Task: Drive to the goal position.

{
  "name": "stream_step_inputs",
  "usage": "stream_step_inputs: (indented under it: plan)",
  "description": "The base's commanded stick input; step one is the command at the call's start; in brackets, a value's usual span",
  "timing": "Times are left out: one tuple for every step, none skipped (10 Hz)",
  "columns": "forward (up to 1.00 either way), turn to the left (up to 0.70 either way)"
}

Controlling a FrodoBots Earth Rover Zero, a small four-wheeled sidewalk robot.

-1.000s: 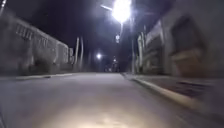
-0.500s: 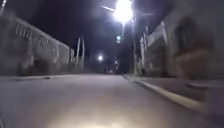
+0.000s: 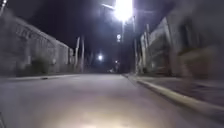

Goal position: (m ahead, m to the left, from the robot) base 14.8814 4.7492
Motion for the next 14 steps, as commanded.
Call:
stream_step_inputs:
  plan:
    - [0.70,-0.32]
    - [0.70,-0.17]
    - [0.70,-0.03]
    - [0.70,0.00]
    - [0.70,0.00]
    - [0.70,0.00]
    - [0.70,0.00]
    - [0.70,0.00]
    - [0.70,0.00]
    - [0.70,0.00]
    - [0.70,0.00]
    - [0.70,0.00]
    - [0.70,0.00]
    - [0.70,0.00]
